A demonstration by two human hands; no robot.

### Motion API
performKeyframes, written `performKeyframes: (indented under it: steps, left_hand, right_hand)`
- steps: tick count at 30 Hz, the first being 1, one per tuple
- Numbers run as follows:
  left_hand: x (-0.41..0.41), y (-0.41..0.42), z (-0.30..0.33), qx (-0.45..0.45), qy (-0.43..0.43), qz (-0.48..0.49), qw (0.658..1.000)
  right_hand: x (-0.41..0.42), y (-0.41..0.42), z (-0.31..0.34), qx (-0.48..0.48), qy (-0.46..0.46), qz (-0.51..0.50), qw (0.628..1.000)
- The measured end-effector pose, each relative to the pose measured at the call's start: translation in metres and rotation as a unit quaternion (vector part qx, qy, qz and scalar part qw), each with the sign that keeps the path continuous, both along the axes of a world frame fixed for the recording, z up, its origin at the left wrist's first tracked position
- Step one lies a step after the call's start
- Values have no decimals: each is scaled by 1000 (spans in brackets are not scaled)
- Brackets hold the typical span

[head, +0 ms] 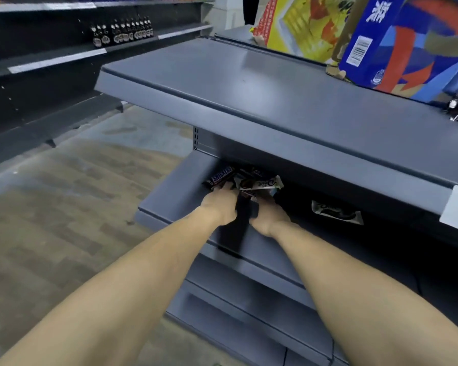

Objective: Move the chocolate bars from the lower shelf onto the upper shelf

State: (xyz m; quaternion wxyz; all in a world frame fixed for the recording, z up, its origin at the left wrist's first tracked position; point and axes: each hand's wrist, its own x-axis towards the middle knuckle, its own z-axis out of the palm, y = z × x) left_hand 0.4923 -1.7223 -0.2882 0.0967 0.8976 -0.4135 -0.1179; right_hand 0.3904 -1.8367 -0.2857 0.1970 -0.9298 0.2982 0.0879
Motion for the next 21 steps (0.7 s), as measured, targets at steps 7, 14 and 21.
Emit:
performKeyframes:
  steps: [7, 14, 21]
  left_hand:
    - [3, -39, -18, -9, 14, -36, 999]
    - [-3, -46, -14, -21, -10, -35, 999]
    - [-21, -19, -19, -16, -83, -48, 995]
  right_hand:
    - [9, -17, -24, -77, -42, 12, 996]
    - [6, -12, -24, -71, -66, -18, 995]
    - [-11, 19, -30, -62, -87, -104, 989]
